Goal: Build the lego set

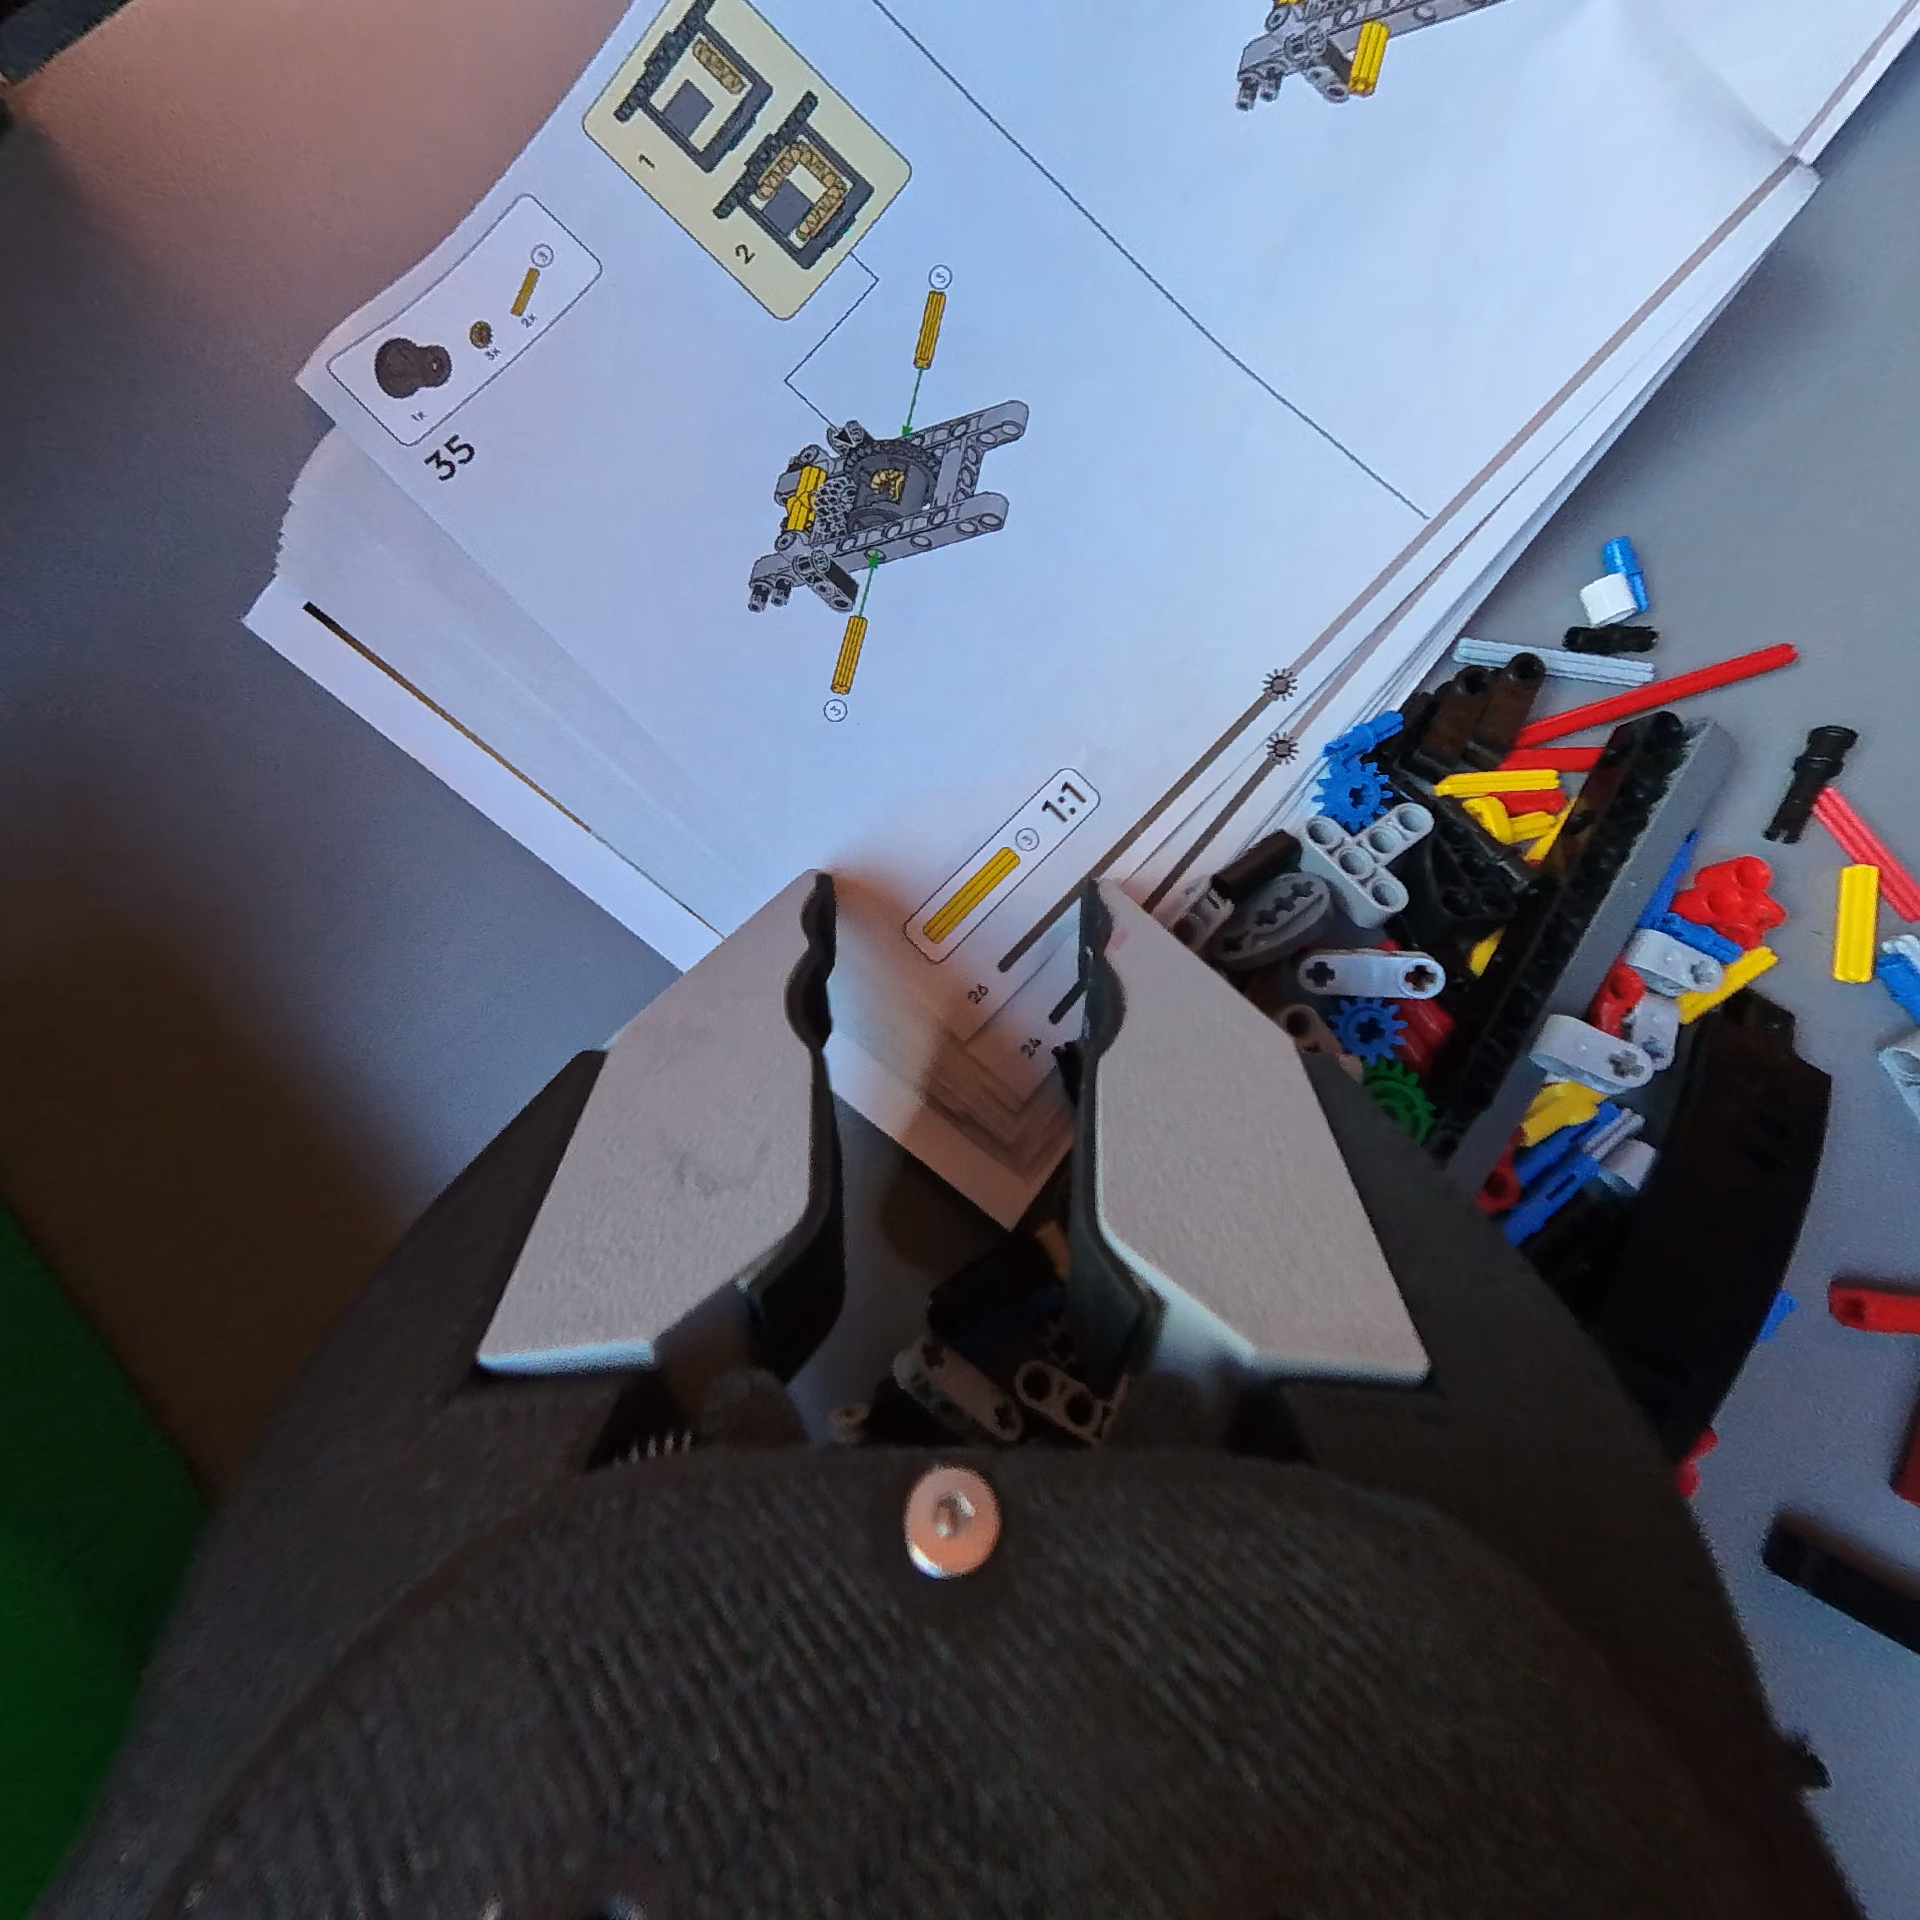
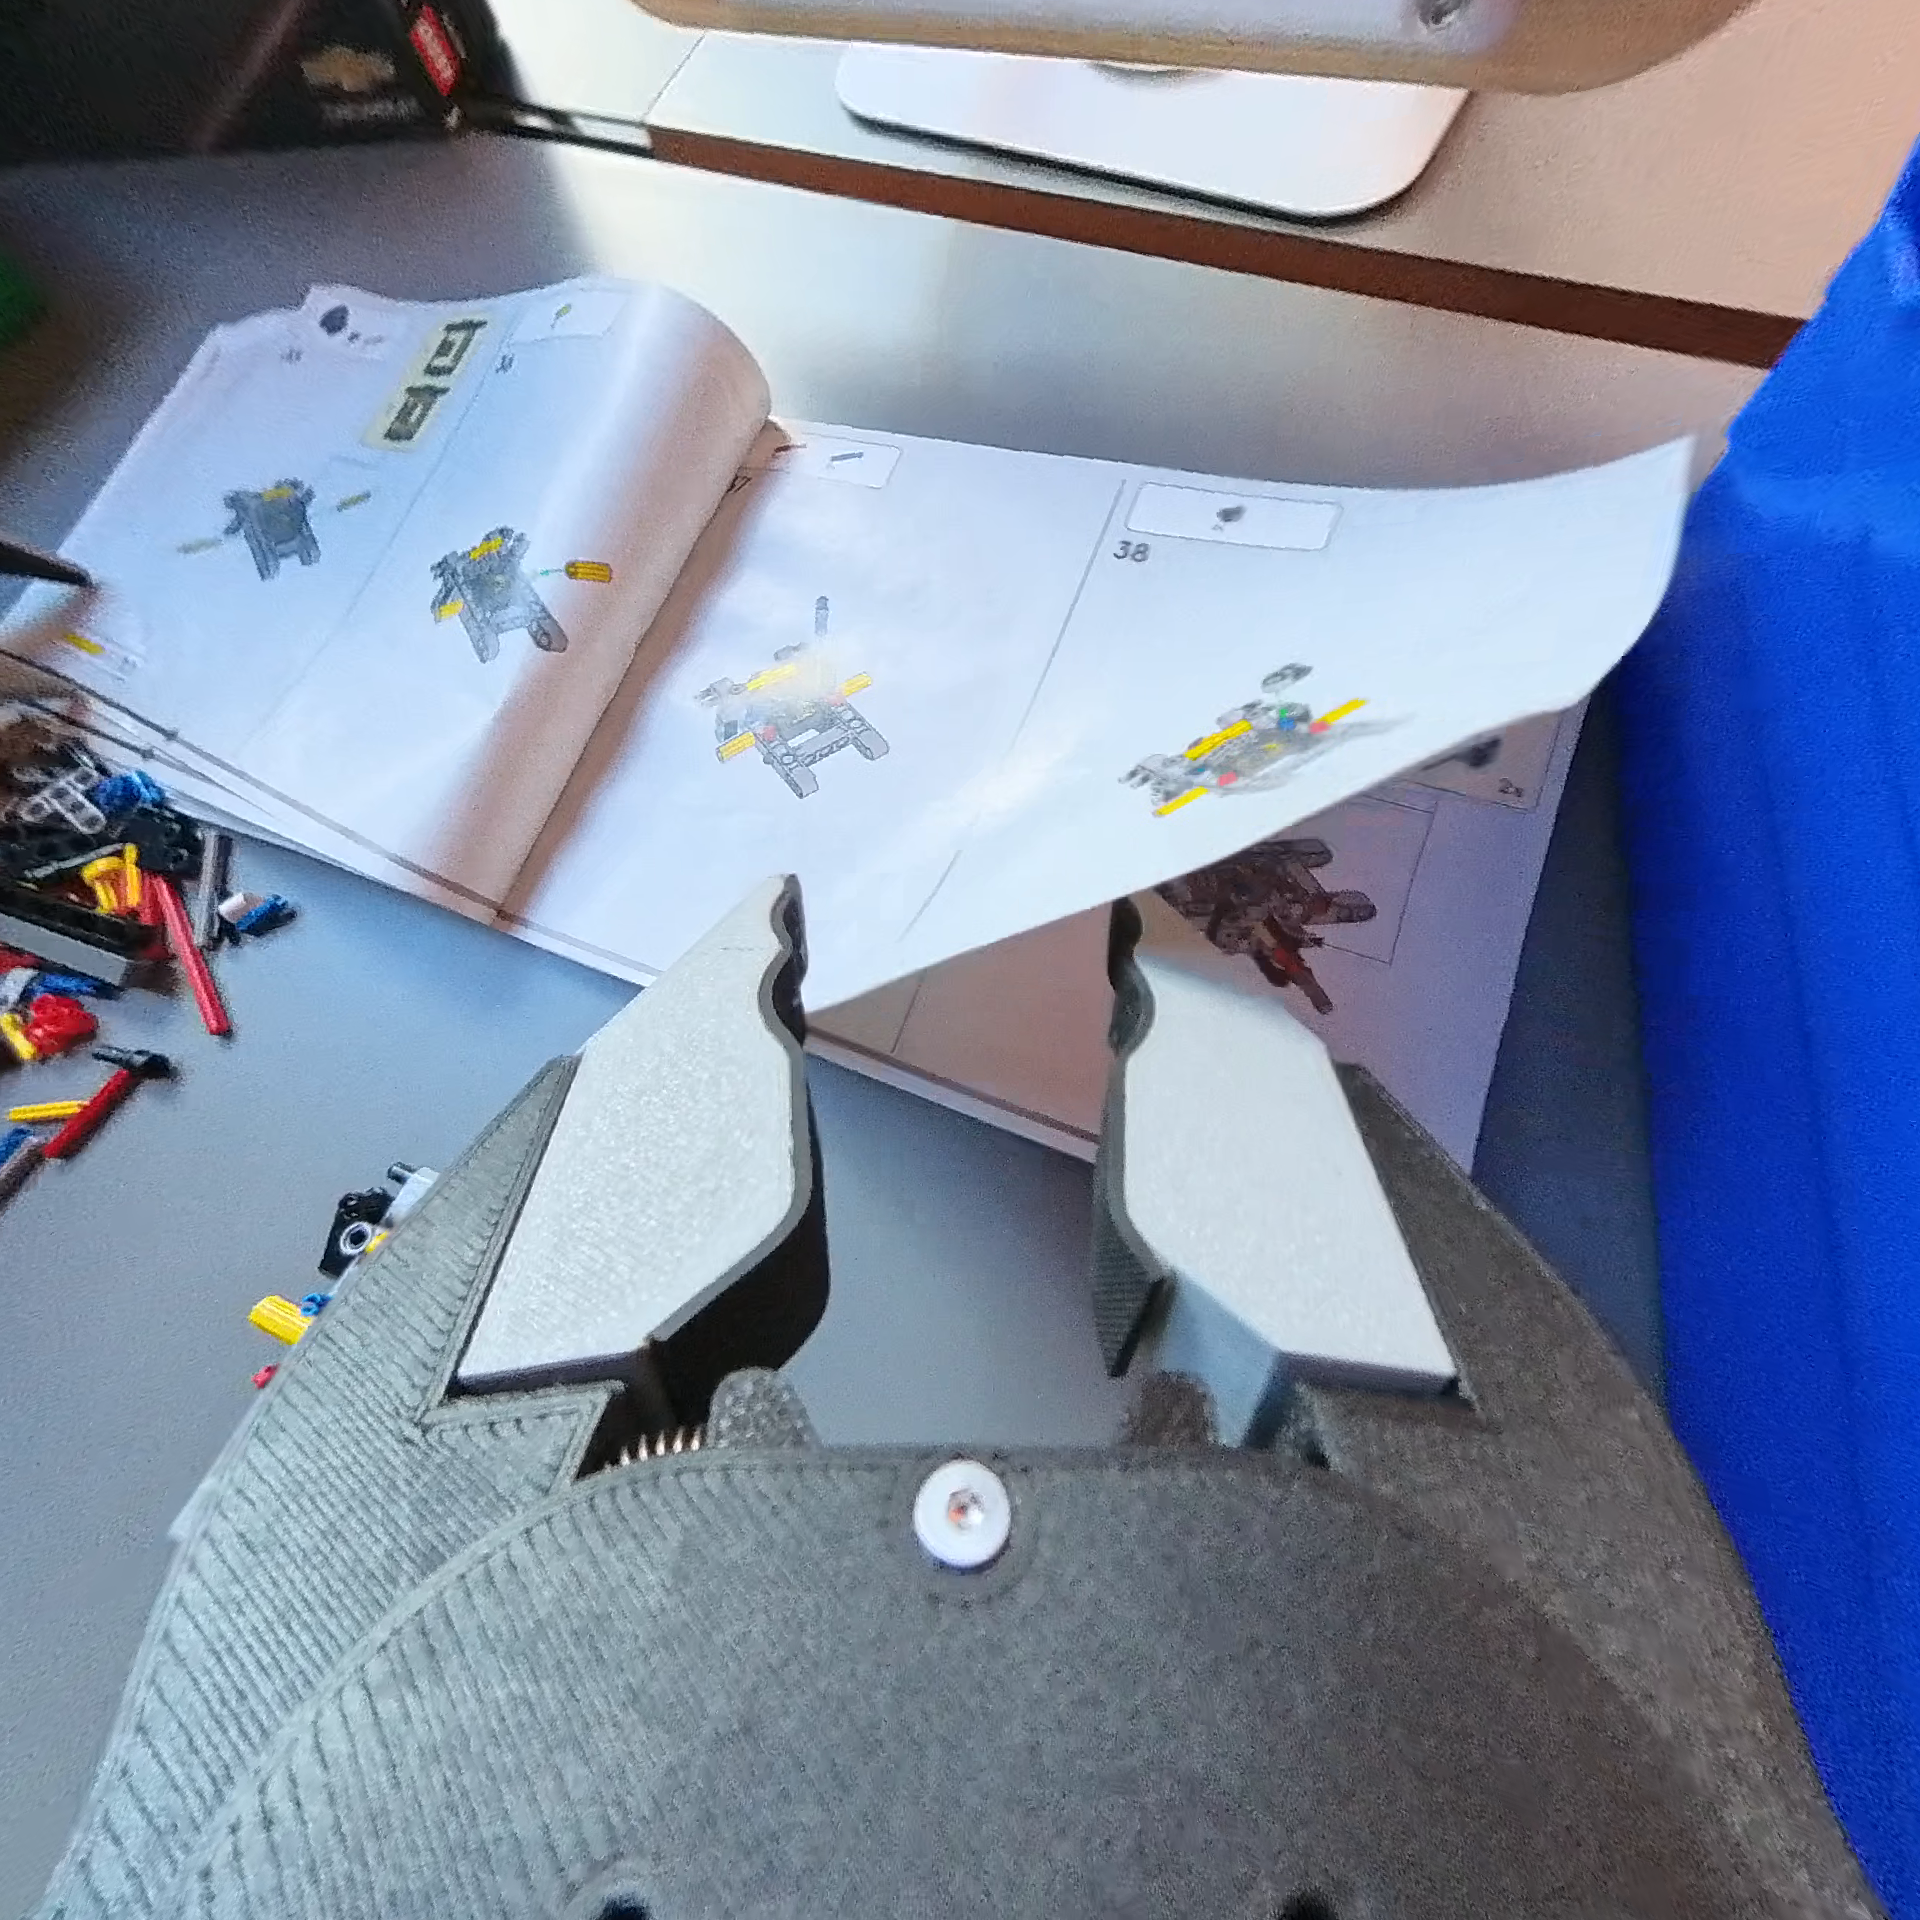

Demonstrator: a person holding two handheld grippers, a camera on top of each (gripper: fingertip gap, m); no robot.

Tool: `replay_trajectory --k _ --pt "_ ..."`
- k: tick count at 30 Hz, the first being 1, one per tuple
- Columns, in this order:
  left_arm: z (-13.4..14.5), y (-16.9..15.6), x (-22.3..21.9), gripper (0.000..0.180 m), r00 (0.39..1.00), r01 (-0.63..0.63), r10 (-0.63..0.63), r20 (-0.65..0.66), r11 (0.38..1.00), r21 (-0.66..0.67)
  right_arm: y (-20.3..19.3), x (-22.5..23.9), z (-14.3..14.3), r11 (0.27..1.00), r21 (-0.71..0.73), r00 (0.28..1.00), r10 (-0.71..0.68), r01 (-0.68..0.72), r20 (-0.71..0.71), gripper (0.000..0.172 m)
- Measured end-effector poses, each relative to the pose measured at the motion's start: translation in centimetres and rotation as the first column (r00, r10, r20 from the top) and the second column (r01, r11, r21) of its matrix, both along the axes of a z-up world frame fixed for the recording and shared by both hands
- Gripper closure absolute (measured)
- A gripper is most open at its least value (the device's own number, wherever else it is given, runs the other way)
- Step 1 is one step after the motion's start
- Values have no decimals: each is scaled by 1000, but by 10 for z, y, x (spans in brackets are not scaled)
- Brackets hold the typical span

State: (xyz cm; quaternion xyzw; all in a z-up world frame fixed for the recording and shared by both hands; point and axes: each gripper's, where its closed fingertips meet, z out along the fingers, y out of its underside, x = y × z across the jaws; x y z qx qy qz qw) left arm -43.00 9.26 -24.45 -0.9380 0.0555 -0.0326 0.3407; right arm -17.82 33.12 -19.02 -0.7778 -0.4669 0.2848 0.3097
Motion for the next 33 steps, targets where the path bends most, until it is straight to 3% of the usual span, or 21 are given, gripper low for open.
replay_trajectory --k 3,10,17,22,29,33 --pt "0 -1 -2 135 1000 -3 3 -11 1000 -4 9 8 2 999 24 999 -38 38 3 114" --pt "1 -3 -5 135 999 -12 12 -32 1000 -6 24 27 19 964 235 991 -135 127 16 110" --pt "24 1 -7 136 995 -26 33 -92 997 79 20 38 50 930 330 984 -126 162 -128 116" --pt "37 7 -6 138 995 -60 69 -65 989 138 18 47 67 898 398 964 -91 188 -249 124" --pt "49 12 -8 138 991 -127 133 -22 974 186 19 66 105 854 437 861 -25 283 -508 130" --pt "56 22 3 138 989 -146 140 42 963 225 8 66 111 840 473 840 39 266 -541 133"
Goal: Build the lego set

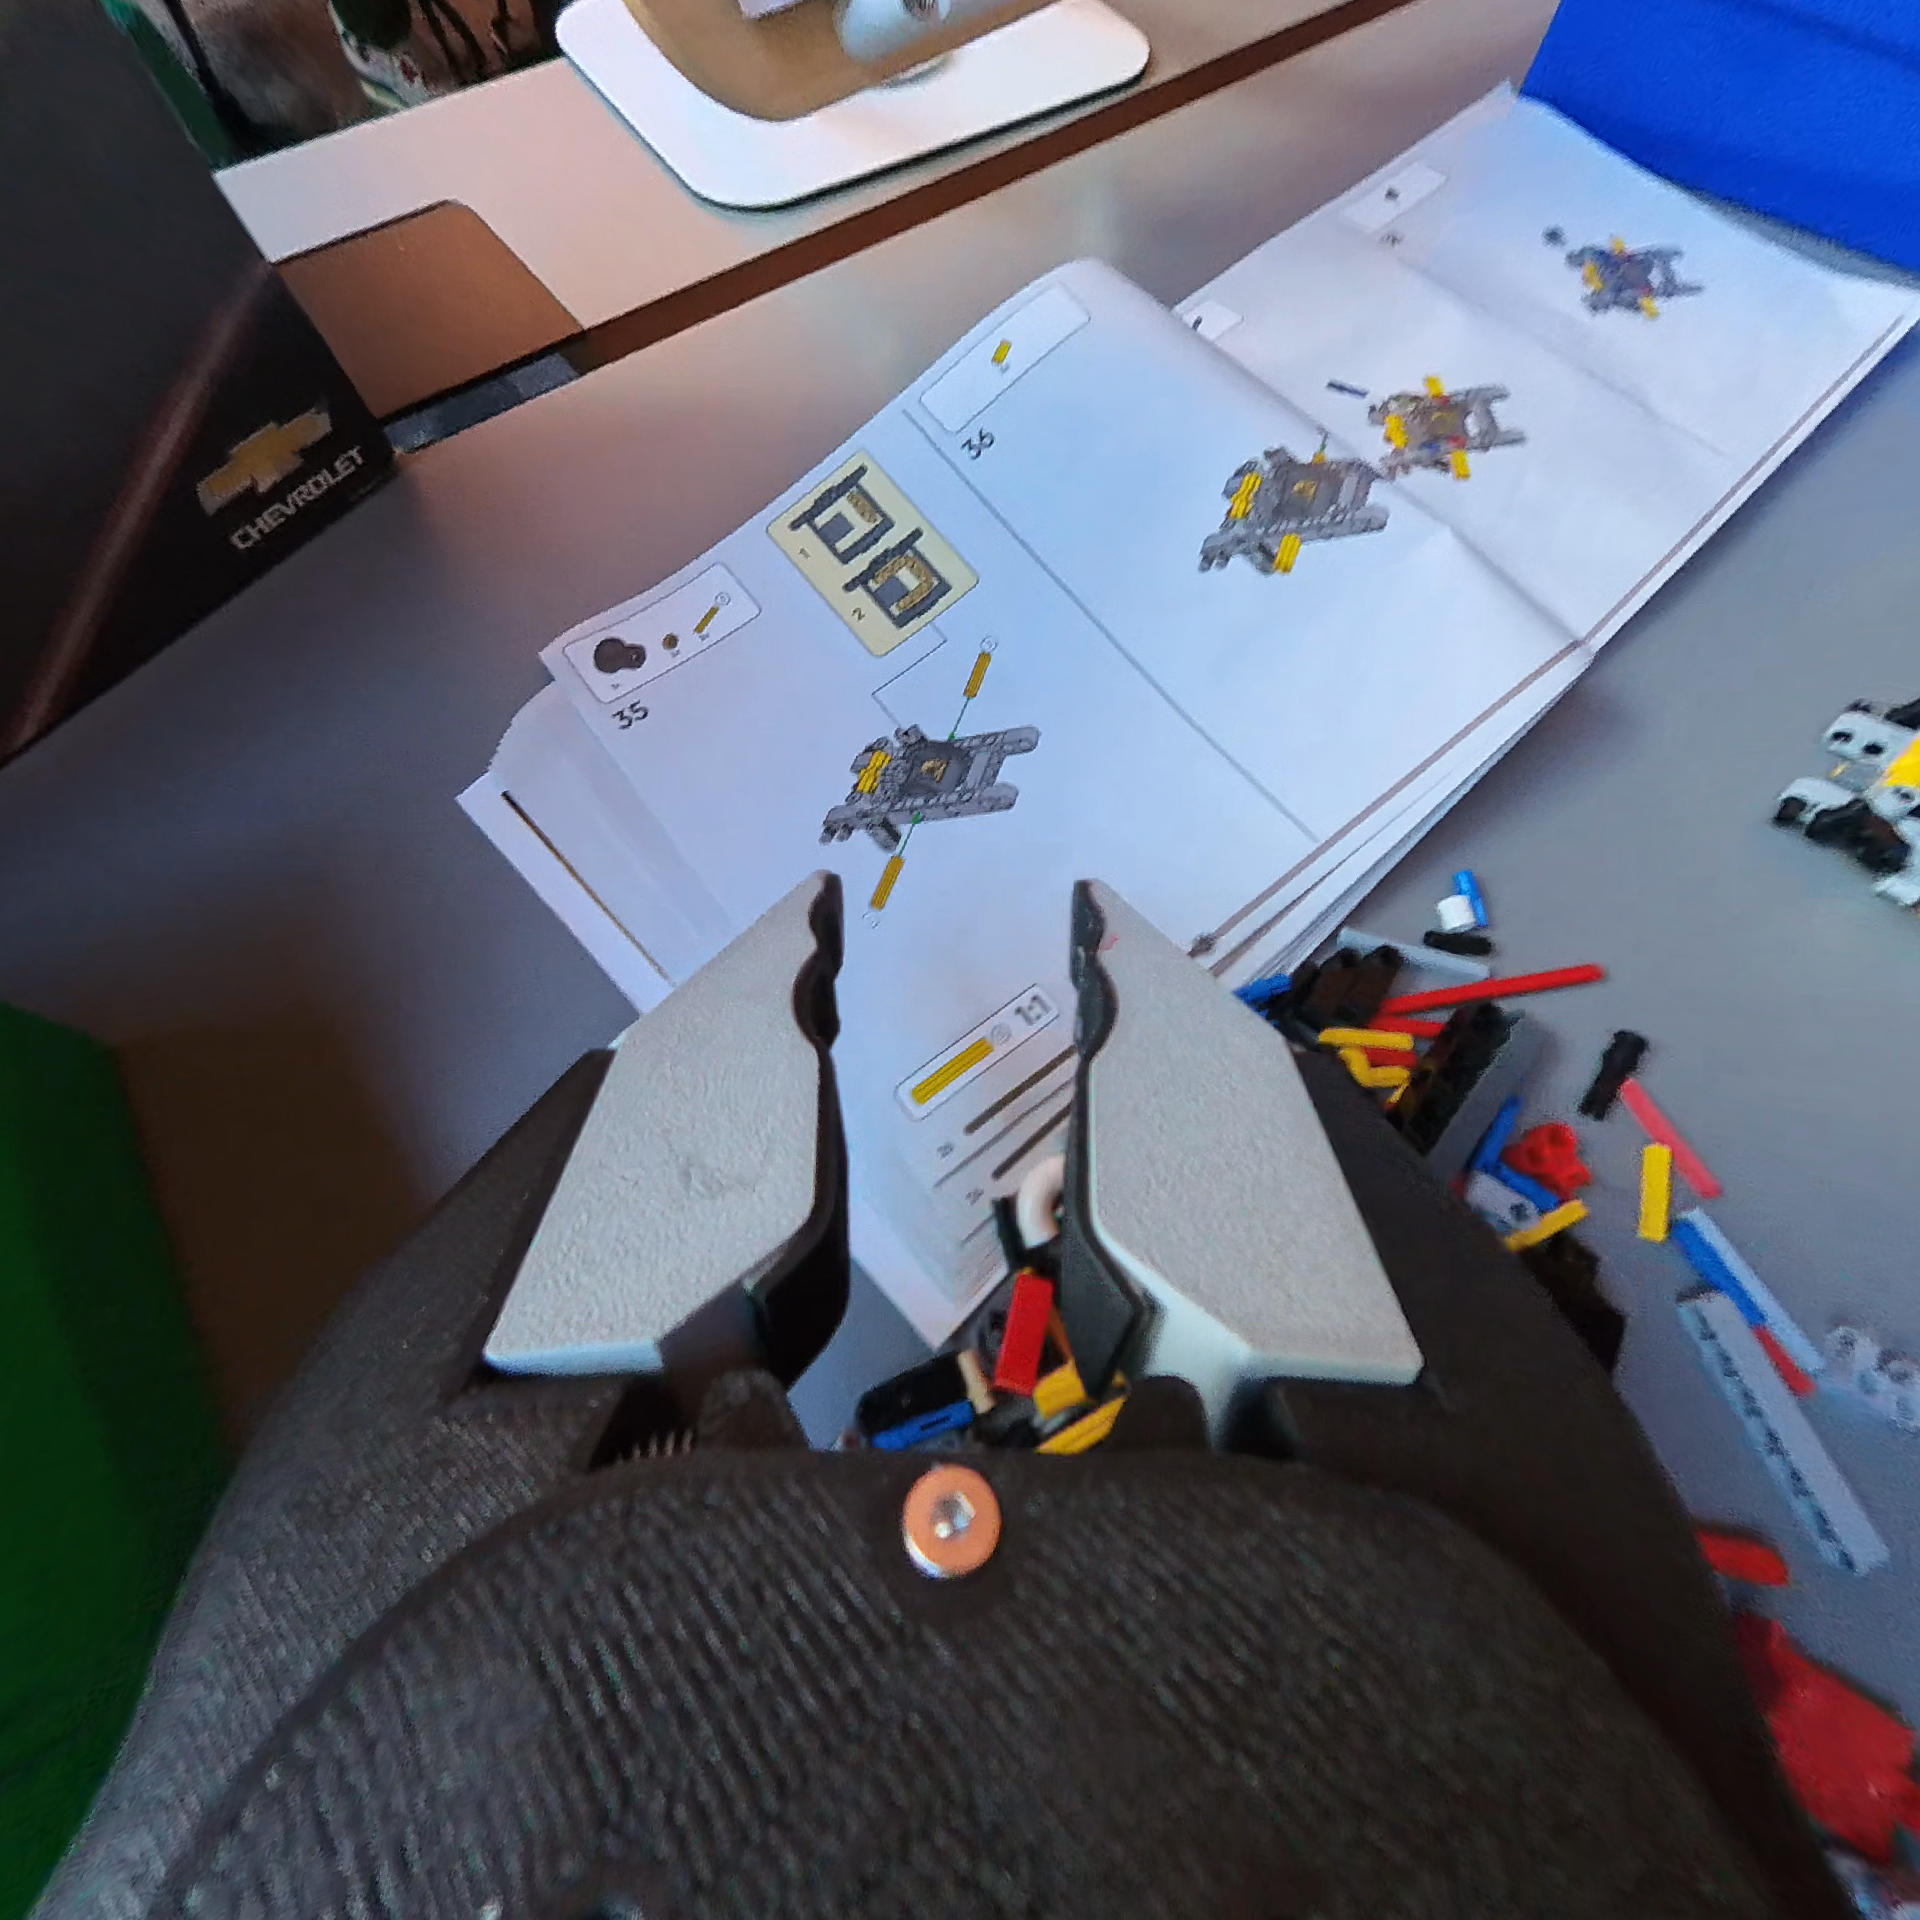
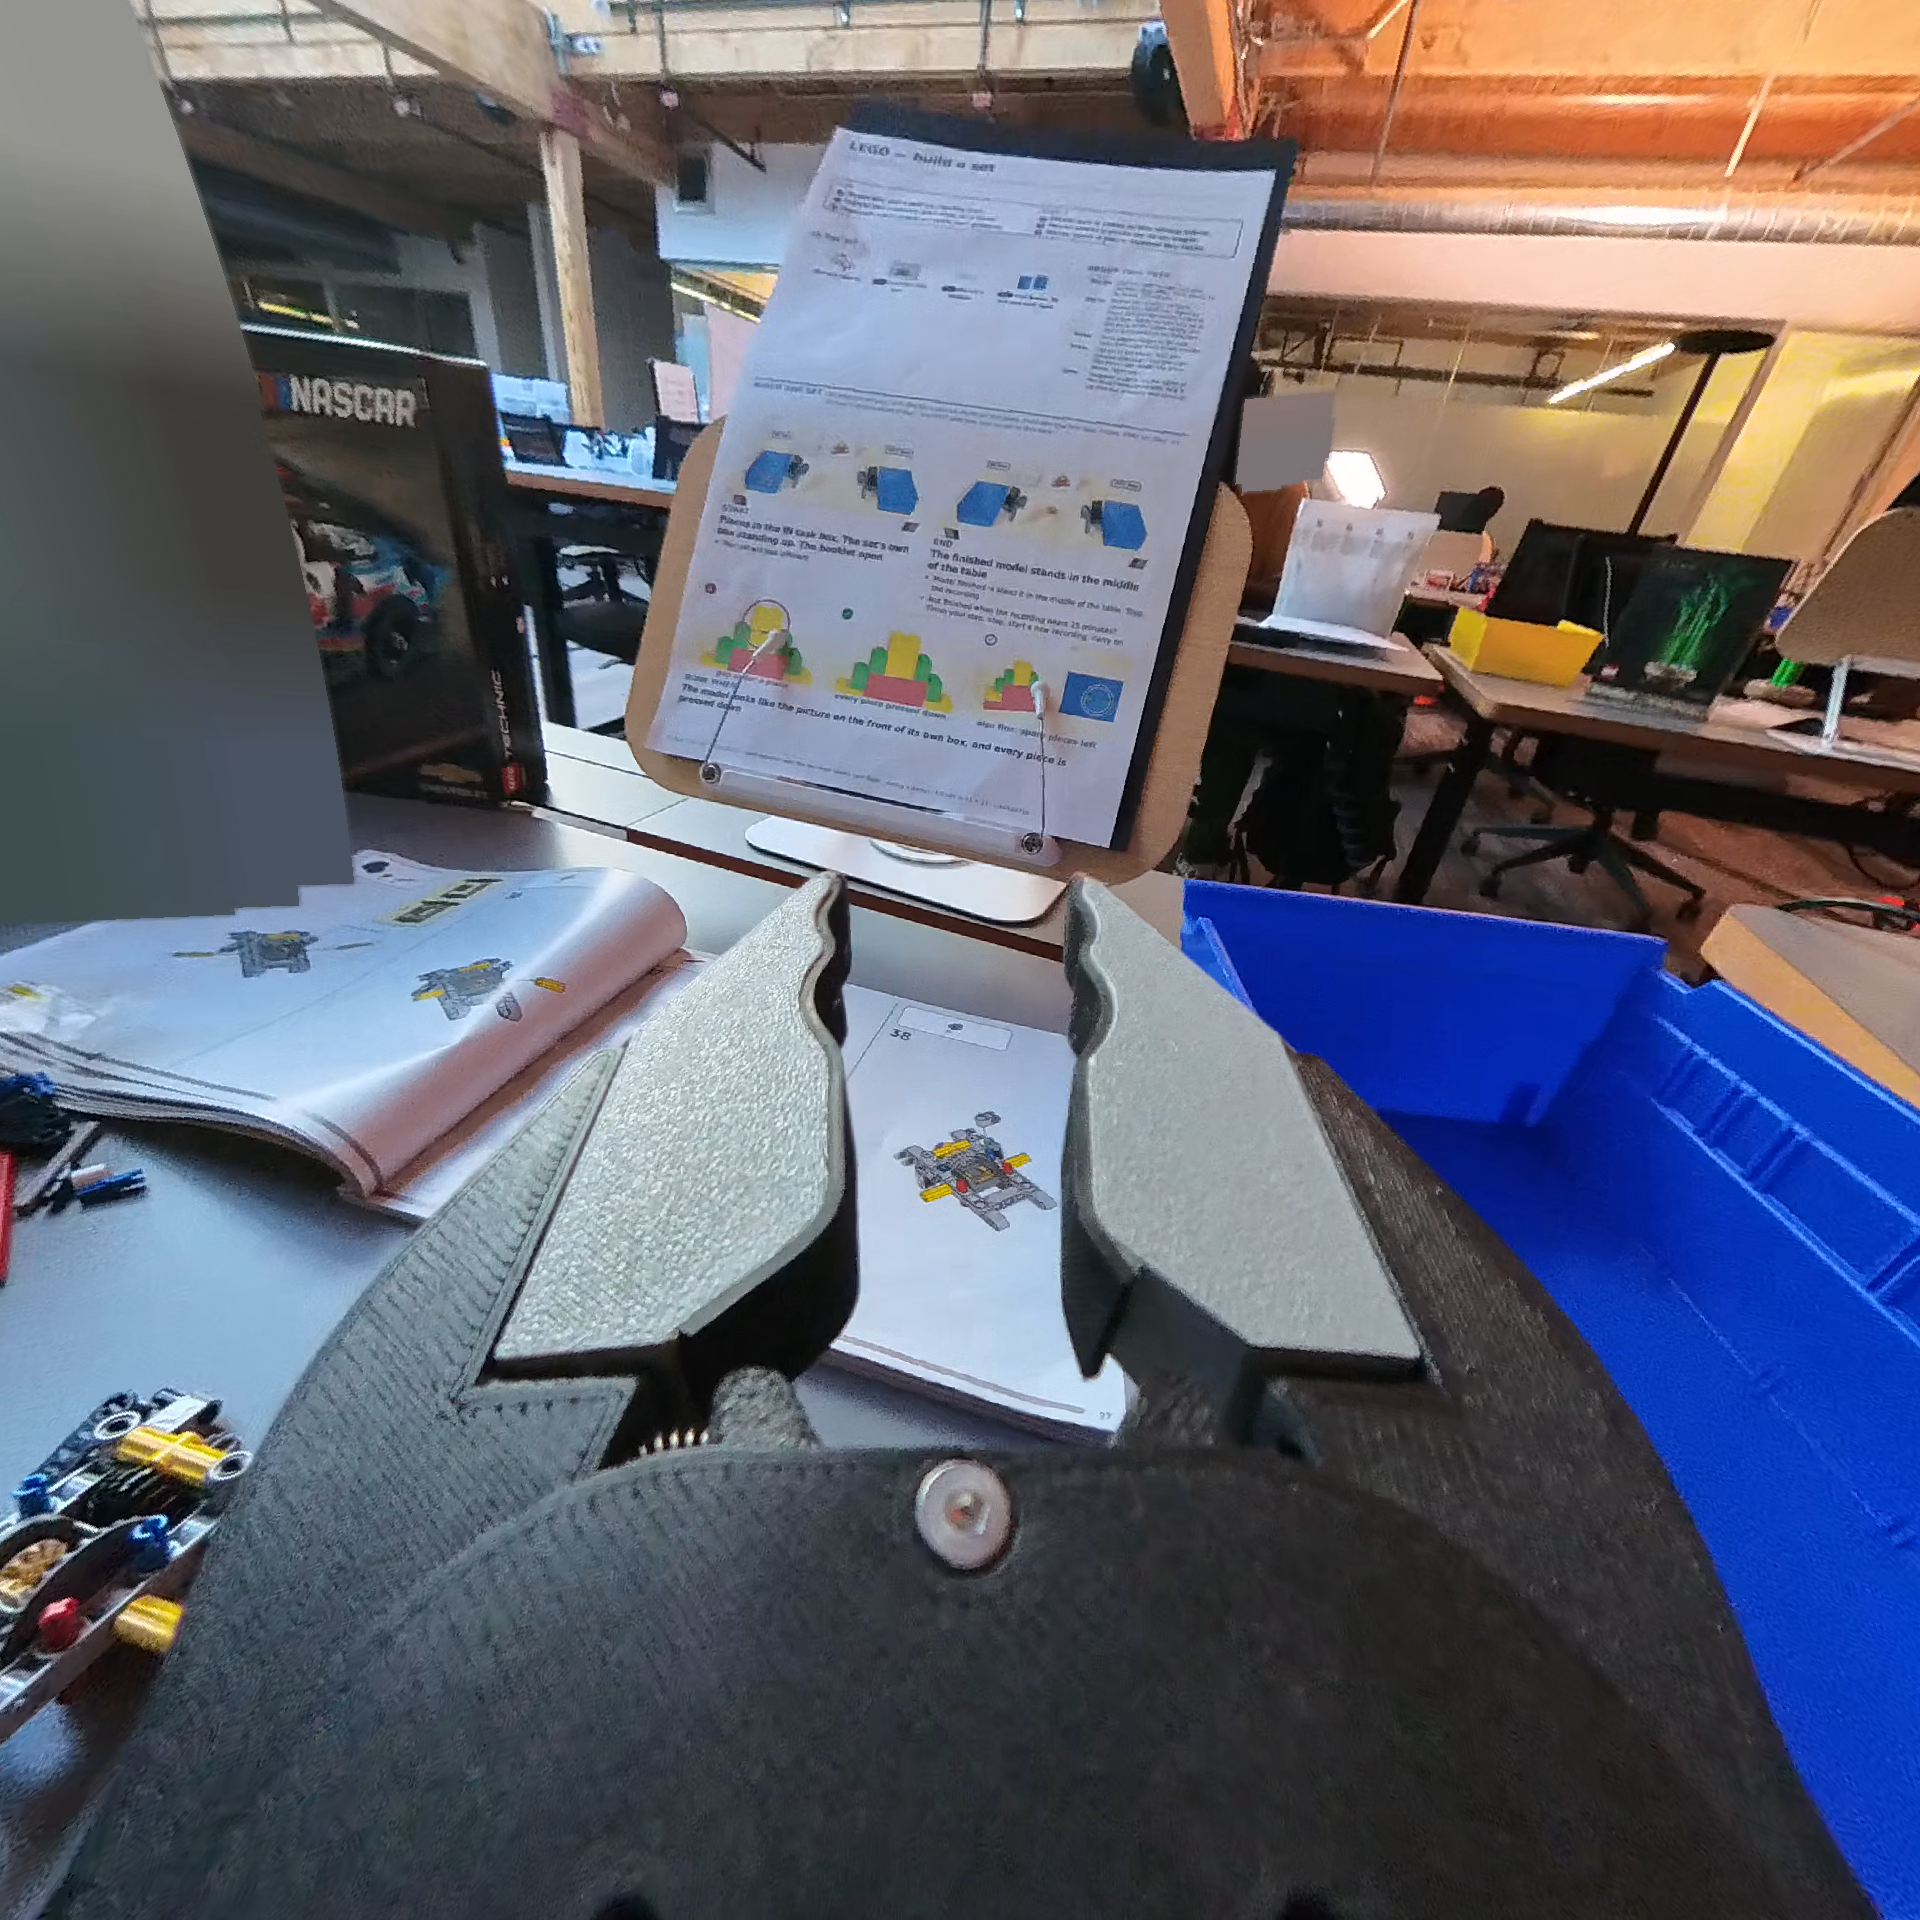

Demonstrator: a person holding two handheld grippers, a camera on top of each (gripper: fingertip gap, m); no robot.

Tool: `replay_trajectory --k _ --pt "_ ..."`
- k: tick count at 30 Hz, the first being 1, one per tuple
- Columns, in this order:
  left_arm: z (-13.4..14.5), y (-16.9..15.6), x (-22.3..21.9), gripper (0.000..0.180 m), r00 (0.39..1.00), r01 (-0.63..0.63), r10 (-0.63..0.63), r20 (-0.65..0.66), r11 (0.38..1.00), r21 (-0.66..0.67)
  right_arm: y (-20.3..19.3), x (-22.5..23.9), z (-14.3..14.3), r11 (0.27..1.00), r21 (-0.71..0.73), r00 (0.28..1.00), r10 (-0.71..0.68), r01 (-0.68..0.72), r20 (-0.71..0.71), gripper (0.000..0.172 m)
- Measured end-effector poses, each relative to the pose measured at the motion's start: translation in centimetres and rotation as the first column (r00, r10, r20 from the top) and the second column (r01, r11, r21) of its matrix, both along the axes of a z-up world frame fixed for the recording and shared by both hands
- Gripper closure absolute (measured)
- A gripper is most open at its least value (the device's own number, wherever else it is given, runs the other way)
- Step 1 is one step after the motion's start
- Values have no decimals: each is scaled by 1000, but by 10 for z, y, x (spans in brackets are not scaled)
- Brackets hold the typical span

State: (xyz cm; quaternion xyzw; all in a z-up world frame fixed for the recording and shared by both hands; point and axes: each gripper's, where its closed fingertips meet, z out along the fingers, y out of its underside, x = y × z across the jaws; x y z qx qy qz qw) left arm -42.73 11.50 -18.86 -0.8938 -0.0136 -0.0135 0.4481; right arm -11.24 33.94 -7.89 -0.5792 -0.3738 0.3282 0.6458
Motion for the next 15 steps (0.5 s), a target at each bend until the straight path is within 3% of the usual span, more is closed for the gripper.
replay_trajectory --k 7,15 --pt "-1 16 19 139 1000 23 -23 11 999 32 -7 0 6 999 18 996 33 -32 -84 140" --pt "-12 11 25 139 998 65 -65 9 998 3 -12 0 8 998 41 994 43 -39 -99 146"
